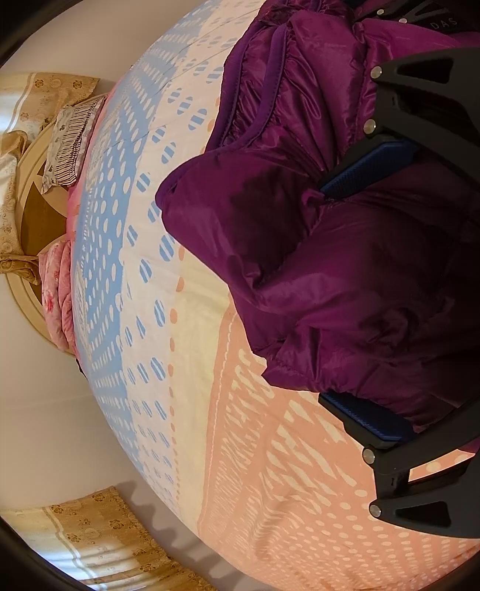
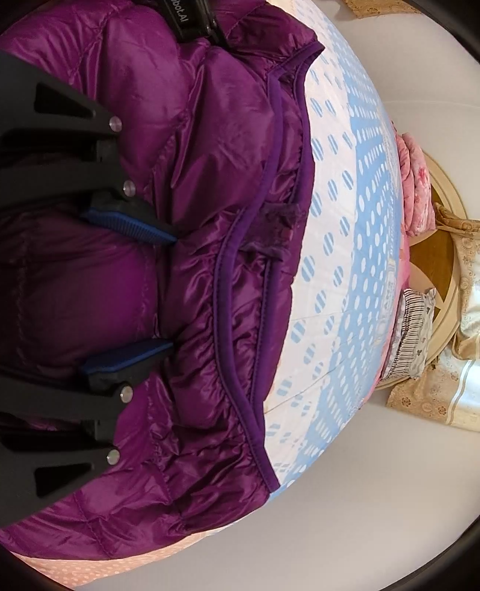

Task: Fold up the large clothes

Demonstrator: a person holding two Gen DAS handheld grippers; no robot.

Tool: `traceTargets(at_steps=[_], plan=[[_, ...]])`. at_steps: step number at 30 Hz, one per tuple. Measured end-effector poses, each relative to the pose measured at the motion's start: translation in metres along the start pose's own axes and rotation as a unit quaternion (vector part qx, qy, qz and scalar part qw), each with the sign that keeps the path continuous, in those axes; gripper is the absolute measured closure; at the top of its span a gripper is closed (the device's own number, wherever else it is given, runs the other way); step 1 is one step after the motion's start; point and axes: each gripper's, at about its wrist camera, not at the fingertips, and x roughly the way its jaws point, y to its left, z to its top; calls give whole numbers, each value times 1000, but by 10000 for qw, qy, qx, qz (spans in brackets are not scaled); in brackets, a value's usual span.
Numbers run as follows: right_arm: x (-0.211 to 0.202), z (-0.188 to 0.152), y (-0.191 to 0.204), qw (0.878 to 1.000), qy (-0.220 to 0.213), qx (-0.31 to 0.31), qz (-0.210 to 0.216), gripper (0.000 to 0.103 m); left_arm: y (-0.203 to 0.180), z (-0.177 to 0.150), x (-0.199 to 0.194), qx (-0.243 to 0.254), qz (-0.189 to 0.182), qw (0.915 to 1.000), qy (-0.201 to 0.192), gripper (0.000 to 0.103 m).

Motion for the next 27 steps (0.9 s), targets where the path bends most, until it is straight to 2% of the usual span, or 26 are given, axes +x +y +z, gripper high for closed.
traceTargets(at_steps=[5,6,7,11,13,16,20,25,27], plan=[[-2,2,-2,9999,89,-9,51,45,4,3,-11,130,14,9999,69,1],[-6,2,-4,9998,140,10,113,44,9,1,-22,68,-12,10000,-12,1],[-15,0,-8,9997,140,66,183,44,15,-3,-40,-17,-200,9997,-168,1],[-67,-24,-10,9986,-283,207,384,34,22,-29,-81,-17,-487,9971,-581,1],[-76,-40,-5,9987,-339,171,353,32,16,-41,-79,130,-370,9974,-597,1],[-68,-55,6,9994,-306,5,164,32,6,-56,-59,321,-156,9984,-440,1],[-60,-61,17,9991,-333,-250,-29,30,4,-60,-57,320,-113,9981,-520,1],[-53,-60,12,9994,-288,-148,76,29,7,-60,-59,359,-166,9981,-470,1],[-58,-60,10,9995,-264,-103,123,29,19,-63,-71,250,-172,9984,-471,1]])
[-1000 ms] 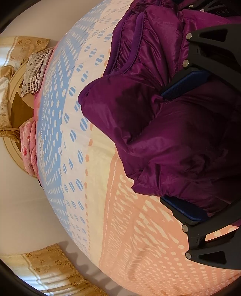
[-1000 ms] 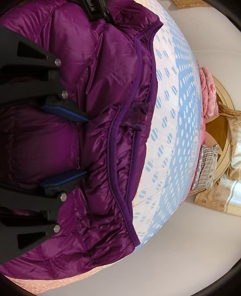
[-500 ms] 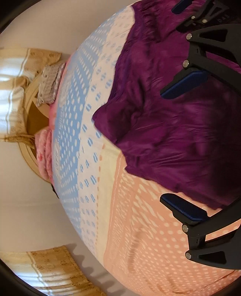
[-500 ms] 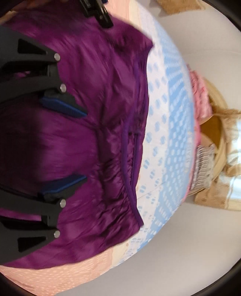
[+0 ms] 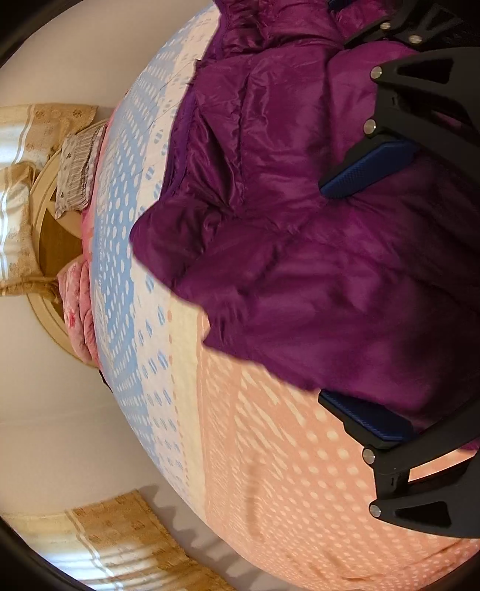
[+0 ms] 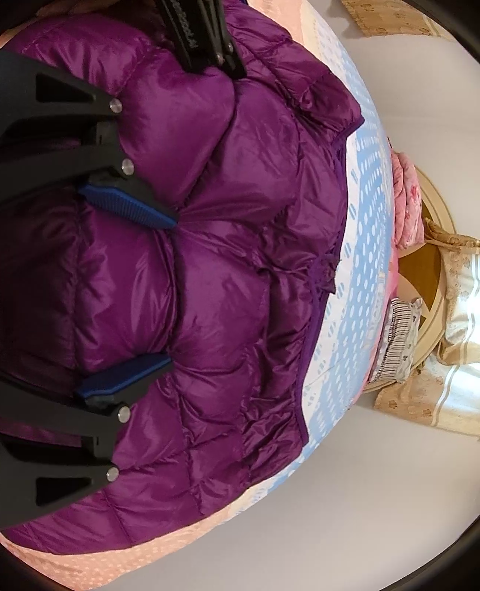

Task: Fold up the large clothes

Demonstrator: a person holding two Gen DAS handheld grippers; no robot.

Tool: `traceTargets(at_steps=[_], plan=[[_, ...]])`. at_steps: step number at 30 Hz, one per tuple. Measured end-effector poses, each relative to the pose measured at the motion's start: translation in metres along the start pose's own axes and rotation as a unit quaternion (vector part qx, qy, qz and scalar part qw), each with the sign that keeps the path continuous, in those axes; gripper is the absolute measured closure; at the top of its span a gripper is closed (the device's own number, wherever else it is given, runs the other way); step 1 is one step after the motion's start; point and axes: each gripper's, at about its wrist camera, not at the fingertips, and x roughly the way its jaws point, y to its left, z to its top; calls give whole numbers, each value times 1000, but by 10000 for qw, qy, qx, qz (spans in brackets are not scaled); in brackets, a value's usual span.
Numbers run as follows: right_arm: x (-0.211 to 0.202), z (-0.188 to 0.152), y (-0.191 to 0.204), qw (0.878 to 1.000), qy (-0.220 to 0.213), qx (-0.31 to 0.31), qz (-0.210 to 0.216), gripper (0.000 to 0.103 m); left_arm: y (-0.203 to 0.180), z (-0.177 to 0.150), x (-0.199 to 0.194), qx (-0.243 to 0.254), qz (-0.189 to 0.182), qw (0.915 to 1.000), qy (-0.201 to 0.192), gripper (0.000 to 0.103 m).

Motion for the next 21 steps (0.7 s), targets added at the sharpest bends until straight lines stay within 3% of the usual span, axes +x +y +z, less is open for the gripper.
traceTargets(at_steps=[4,6,10,13,15,16,17,18,20,21], plan=[[-39,-8,-9,9998,-162,109,-44,27,42,-19,-44,-365,160,9987,-310,1],[-60,-22,-8,9995,-296,111,38,15,55,-30,-45,-450,51,9989,-149,1],[-58,-48,2,9997,-174,7,-144,14,58,-52,-30,-539,-188,9980,270,1],[-52,-55,5,9996,-116,-117,-240,14,57,-56,-32,-711,-388,9965,201,4],[-48,-53,5,9994,-104,-179,-260,14,55,-56,-32,-681,-601,9957,197,23],[-47,-52,5,9995,-73,-165,-254,13,54,-58,-35,-672,-800,9943,202,42],[-48,-52,4,9996,-52,-145,-249,13,50,-57,-37,-633,-857,9941,200,53],[-48,-51,4,9996,-35,-130,-252,13,46,-55,-39,-561,-880,9944,169,58],[-47,-50,5,9995,-42,-139,-291,13,40,-53,-43,-413,-1005,9940,121,79],[-47,-49,5,9994,-38,-124,-307,13,38,-53,-45,-345,-1018,9941,103,82]])
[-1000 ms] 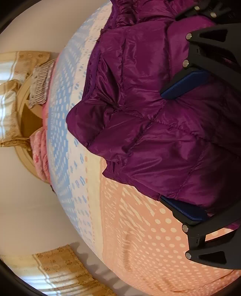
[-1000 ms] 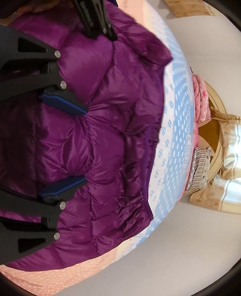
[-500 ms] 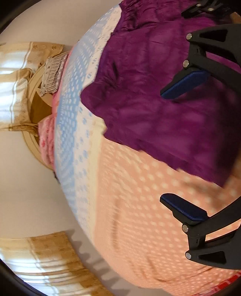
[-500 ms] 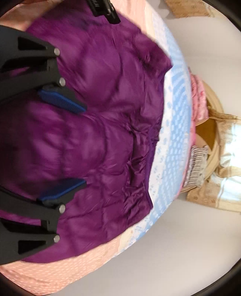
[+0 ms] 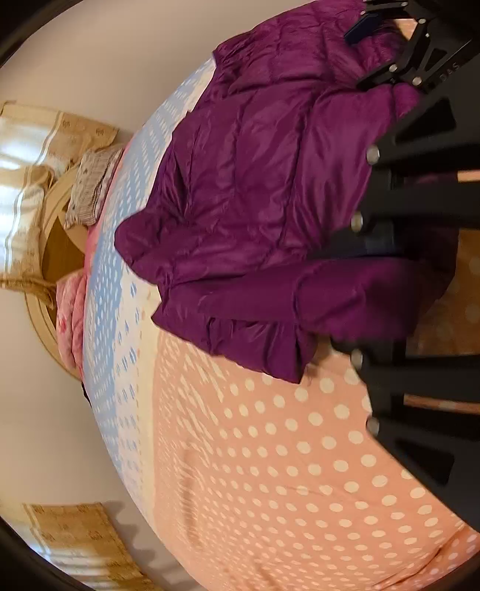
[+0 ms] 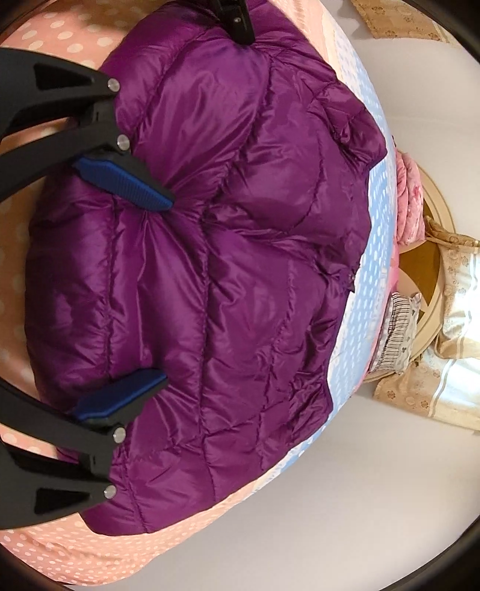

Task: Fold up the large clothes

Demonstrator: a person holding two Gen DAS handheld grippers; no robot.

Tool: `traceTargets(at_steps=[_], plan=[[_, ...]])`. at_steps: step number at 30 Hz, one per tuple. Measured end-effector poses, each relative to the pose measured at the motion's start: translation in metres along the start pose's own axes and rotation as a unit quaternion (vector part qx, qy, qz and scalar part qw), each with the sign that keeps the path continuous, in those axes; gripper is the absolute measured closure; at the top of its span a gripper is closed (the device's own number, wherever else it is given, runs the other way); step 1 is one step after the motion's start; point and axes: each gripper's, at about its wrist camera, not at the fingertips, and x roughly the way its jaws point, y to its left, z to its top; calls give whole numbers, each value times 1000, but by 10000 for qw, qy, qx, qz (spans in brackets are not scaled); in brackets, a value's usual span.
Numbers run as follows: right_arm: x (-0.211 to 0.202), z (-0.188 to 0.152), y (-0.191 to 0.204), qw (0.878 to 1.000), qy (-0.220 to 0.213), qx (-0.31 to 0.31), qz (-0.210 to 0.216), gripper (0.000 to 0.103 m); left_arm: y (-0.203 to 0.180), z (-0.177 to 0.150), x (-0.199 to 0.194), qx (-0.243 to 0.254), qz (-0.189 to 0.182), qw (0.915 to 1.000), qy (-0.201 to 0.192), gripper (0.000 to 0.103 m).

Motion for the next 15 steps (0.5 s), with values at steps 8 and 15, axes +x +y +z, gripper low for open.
traceTargets(at_steps=[8,15], plan=[[-2,1,5,9999,62,35,-120,13,7,-1,-13,159,144,9995,-241,92],[-11,-3,22,9999,-29,-24,-122,15,29,-3,-32,87,404,9989,-226,92]])
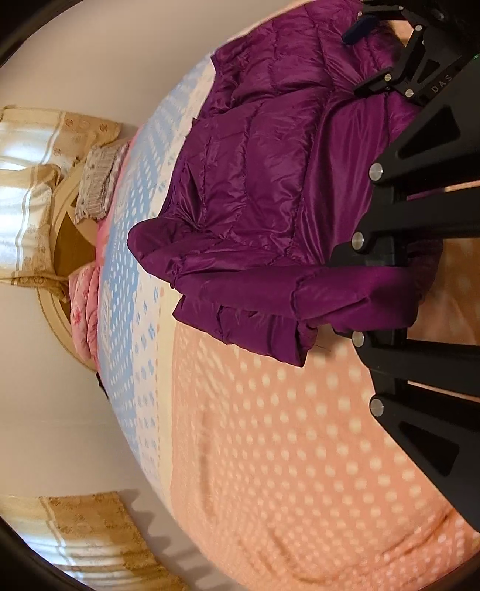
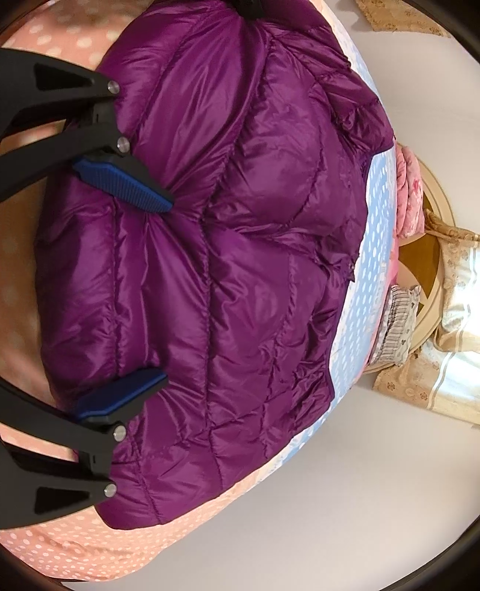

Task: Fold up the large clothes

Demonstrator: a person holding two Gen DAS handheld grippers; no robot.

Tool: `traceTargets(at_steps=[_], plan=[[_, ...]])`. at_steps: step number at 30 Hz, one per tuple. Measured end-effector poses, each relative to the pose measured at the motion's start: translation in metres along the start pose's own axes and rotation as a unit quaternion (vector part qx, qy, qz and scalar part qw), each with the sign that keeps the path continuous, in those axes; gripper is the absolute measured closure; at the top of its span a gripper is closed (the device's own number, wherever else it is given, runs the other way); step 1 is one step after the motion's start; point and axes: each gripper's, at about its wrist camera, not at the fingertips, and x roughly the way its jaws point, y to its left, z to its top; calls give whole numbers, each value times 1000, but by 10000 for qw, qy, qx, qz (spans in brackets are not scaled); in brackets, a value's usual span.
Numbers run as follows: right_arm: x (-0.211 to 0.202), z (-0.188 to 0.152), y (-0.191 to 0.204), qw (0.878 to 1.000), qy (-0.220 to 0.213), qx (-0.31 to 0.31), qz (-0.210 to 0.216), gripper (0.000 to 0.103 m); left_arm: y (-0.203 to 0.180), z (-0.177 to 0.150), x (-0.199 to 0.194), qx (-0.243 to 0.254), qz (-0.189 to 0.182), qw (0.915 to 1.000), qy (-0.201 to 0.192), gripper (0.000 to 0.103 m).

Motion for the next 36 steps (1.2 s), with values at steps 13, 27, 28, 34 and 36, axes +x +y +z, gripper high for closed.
traceTargets(at_steps=[13,27,28,34,36], plan=[[-49,13,-19,9940,-375,-229,999,14,28,37,-65,131,146,9970,-748,94],[-29,-48,-311,9799,-36,1791,-876,8,-216,40,-109,2645,-851,9448,-1734,94],[-29,-55,-321,9780,28,1873,-921,8,-238,27,-101,2923,-900,9366,-1709,94],[-28,-91,-359,9661,259,2297,-1149,8,-318,-49,-41,4345,-965,8881,-1150,94],[-28,-97,-359,9661,303,2311,-1107,8,-325,-70,-31,4611,-828,8754,-1189,94]])
